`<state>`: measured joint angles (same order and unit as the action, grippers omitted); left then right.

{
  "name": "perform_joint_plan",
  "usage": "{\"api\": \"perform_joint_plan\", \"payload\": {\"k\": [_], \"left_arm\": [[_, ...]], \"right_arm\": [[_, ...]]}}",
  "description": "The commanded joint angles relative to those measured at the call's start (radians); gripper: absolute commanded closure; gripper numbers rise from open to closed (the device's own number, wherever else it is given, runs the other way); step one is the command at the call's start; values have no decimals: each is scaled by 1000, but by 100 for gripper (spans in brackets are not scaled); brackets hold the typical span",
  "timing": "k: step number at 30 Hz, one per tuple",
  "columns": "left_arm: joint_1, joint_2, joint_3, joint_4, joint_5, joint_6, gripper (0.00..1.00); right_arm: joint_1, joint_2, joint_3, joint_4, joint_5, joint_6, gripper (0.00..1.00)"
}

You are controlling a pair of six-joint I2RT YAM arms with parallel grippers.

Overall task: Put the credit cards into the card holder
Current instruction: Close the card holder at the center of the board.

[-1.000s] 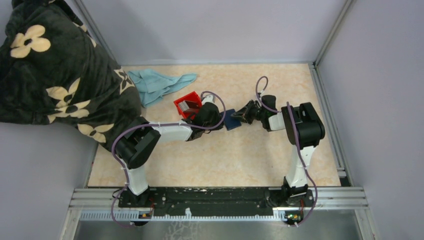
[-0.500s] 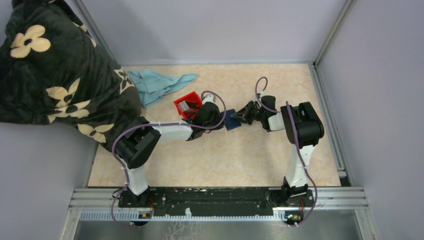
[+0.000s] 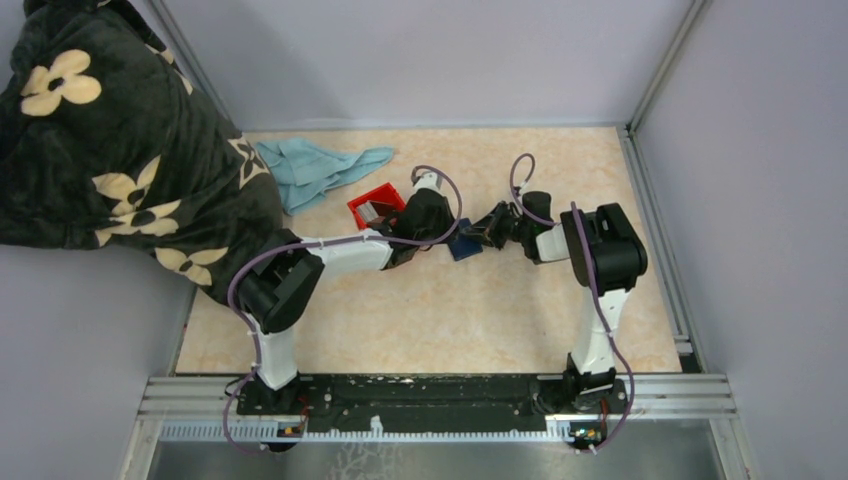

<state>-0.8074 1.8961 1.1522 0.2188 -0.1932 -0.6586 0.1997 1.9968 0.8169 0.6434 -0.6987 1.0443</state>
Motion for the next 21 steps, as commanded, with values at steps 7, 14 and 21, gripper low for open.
{"api": "perform_joint_plan", "payload": {"k": [7, 14, 21], "left_arm": [[-11, 1, 76, -10, -14, 68, 79], [-33, 112, 128, -39, 28, 69, 81], [-82, 309, 262, -243, 47, 68, 87]], "right_arm": [[-7, 27, 5, 42, -4, -9, 100], [-7, 28, 3, 37, -1, -12, 100], [-7, 30, 4, 34, -2, -16, 100]]}}
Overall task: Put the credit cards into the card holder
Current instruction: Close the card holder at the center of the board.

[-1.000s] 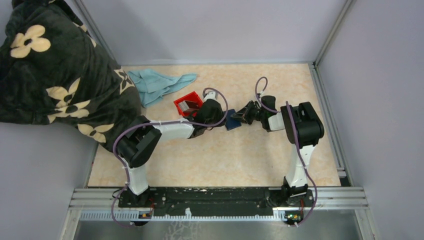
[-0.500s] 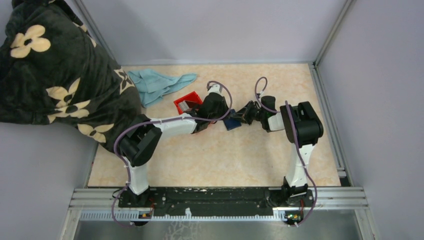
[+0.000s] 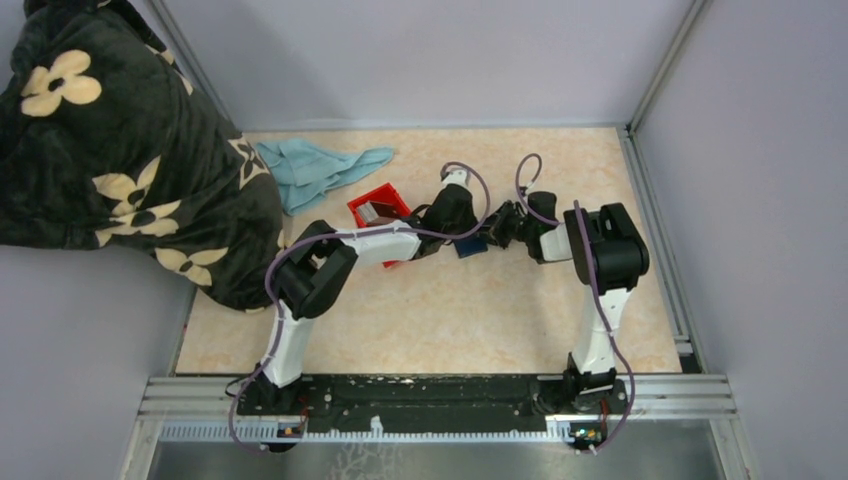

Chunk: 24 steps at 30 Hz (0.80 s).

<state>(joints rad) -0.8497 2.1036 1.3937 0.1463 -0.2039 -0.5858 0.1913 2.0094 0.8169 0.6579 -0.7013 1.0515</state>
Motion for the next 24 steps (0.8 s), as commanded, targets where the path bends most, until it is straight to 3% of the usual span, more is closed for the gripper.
{"api": "perform_joint_plan", "payload": {"k": [1, 8, 16, 24], "left_arm": [[-42, 88, -15, -151, 45, -12, 87], [-32, -52, -103, -85, -77, -26, 81], [-35, -245, -292, 111, -191, -36, 78], [-42, -271, -340, 126, -205, -50, 78]], "right_arm": [[1, 16, 4, 20, 0, -23, 100], [2, 15, 11, 26, -15, -23, 100], [3, -7, 56, 57, -71, -11, 100], [14, -65, 145, 7, -110, -15, 86]]}}
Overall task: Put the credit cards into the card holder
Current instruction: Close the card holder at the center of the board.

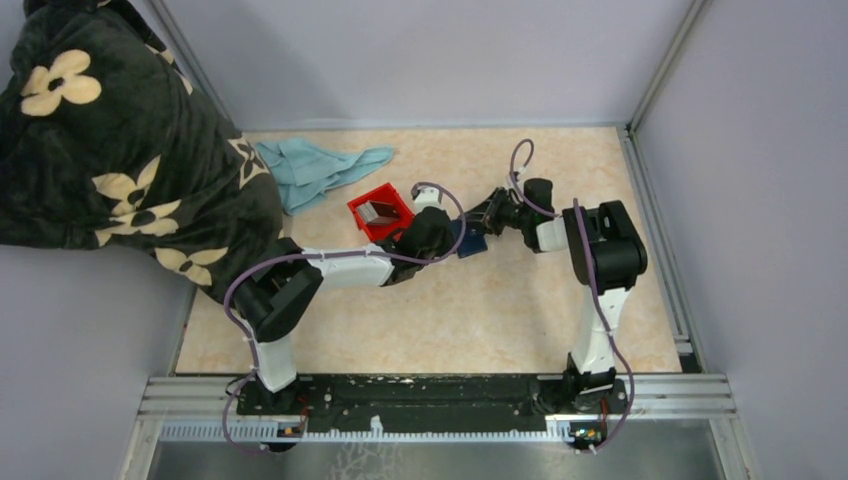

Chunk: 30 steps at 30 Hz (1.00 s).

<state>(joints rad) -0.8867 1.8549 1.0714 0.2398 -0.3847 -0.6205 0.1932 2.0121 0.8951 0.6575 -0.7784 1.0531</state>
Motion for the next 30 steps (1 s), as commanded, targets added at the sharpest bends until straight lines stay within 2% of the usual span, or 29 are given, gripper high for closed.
{"api": "perform_joint_plan", "payload": {"k": [1, 4, 10, 15, 21, 30], "left_arm": [[-5, -23, -17, 29, -25, -17, 78], [-6, -26, -23, 22, -23, -18, 78], [-5, -18, -38, -6, -16, -33, 78], [-5, 3, -39, -27, -17, -45, 78], [-5, 44, -21, -37, -15, -55, 77], [-4, 75, -21, -4, -26, -67, 73]], "right_arm": [[13, -76, 73, -10, -28, -23, 86], [14, -114, 80, -80, 3, -64, 82], [14, -228, 76, -337, 157, -250, 80], [20, -303, 95, -575, 325, -426, 79], [88, -318, 171, -810, 543, -592, 70], [204, -293, 290, -952, 781, -697, 66]]}}
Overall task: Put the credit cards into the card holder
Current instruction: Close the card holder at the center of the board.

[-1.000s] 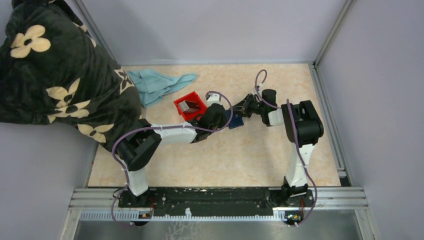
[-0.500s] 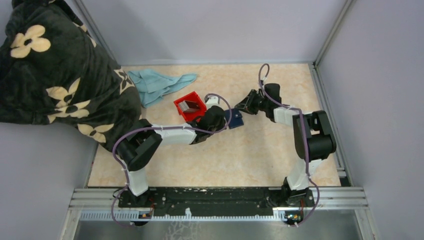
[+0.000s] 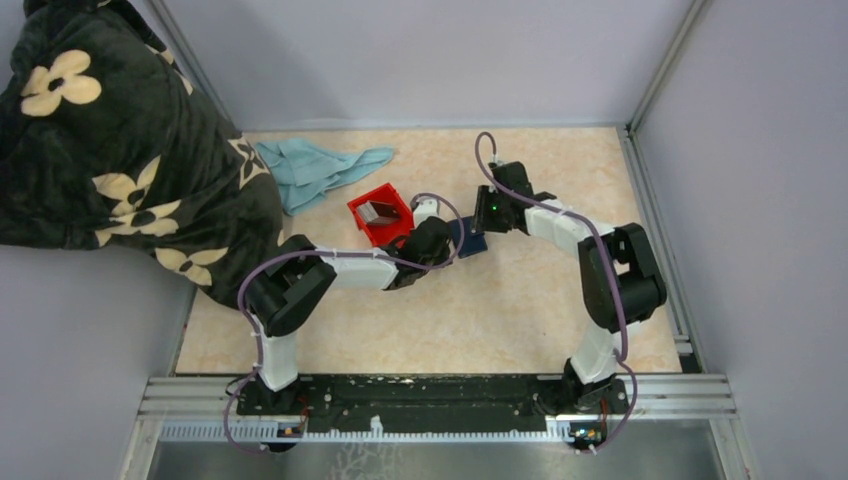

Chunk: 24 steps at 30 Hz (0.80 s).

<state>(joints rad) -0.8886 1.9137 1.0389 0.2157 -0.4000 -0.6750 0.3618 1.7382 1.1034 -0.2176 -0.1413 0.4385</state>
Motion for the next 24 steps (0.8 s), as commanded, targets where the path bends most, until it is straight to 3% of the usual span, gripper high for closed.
{"api": "perform_joint_plan", "payload": {"k": [1, 8, 12, 14, 20, 24], "left_arm": [[-1, 18, 9, 28, -6, -12, 73], [7, 25, 3, 52, 7, -15, 73], [12, 26, 0, 59, 14, -14, 73], [17, 30, 0, 60, 17, -12, 73], [24, 37, -2, 67, 22, -14, 73], [26, 40, -11, 78, 31, -23, 73]], "right_arm": [[45, -12, 95, -90, 166, -93, 65], [85, 19, 139, -125, 252, -108, 66], [85, 16, 134, -111, 296, -89, 81], [85, 33, 148, -124, 274, -92, 83], [115, 51, 173, -129, 252, -122, 70], [141, 83, 209, -160, 285, -141, 67]]}}
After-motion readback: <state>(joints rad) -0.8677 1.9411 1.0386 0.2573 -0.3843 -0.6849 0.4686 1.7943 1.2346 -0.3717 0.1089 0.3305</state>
